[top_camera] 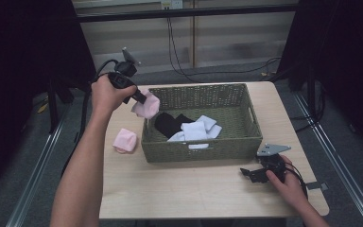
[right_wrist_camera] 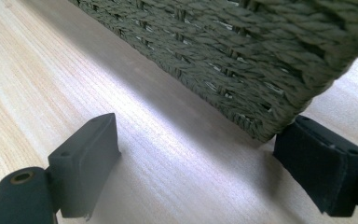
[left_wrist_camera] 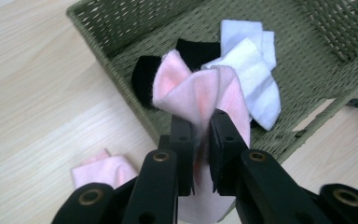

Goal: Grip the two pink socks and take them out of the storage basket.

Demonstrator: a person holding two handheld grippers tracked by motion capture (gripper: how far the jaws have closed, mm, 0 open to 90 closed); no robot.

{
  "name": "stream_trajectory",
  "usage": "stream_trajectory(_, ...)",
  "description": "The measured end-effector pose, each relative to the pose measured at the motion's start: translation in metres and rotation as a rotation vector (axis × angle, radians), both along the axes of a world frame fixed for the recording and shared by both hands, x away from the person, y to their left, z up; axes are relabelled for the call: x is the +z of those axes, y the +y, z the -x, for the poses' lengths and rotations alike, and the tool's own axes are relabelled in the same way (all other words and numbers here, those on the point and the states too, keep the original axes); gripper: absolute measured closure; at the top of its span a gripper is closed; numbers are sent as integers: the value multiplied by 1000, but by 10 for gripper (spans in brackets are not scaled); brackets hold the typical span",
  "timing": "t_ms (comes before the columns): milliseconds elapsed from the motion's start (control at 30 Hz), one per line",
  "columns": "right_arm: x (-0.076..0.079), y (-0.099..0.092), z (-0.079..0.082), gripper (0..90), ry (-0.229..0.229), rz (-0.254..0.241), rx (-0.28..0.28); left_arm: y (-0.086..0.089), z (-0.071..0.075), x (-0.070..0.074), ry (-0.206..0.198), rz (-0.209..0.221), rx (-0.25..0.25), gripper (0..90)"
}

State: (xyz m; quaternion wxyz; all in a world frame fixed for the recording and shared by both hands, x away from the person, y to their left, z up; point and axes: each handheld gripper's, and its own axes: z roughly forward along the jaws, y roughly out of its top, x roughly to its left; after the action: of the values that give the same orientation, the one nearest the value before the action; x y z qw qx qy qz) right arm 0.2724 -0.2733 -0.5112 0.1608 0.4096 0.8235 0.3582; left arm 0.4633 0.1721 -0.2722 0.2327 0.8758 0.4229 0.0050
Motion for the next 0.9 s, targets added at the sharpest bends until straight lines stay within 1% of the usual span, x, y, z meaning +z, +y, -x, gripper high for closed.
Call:
stream_trajectory(100, 0, 0, 0, 132, 0, 0, 0, 10, 1, -1, 0, -9, 9, 814)
stream_trajectory(133, 0, 0, 0, 132, 0, 0, 0, 11, 1, -1, 0, -3, 20, 814)
stream_trajectory(233, 0, 0, 0, 132, 0, 0, 0, 20, 3, -2, 3, 4, 30, 814)
stream_trajectory(267, 0, 0, 0, 132, 0, 0, 0, 23, 3, -3, -5, 9, 37, 814)
stream_trajectory(433, 0, 0, 0, 132, 0, 0, 0, 34, 5, -9, 6, 4, 55, 813)
stream_trajectory(533, 0, 0, 0, 132, 0, 0, 0, 42, 6, -13, -2, 7, 65, 812)
stream_trajectory(600, 0, 0, 0, 132, -1, -1, -1, 47, 7, -14, 2, 12, 74, 812)
stream_trajectory(667, 0, 0, 0, 132, -1, -1, -1, 51, 8, -17, -2, 16, 87, 812)
stream_trajectory(700, 0, 0, 0, 132, -1, -1, -1, 54, 8, -19, 3, 18, 91, 812)
stream_trajectory(900, 0, 0, 0, 132, -1, -1, -1, 63, 11, -35, 15, 5, 102, 811)
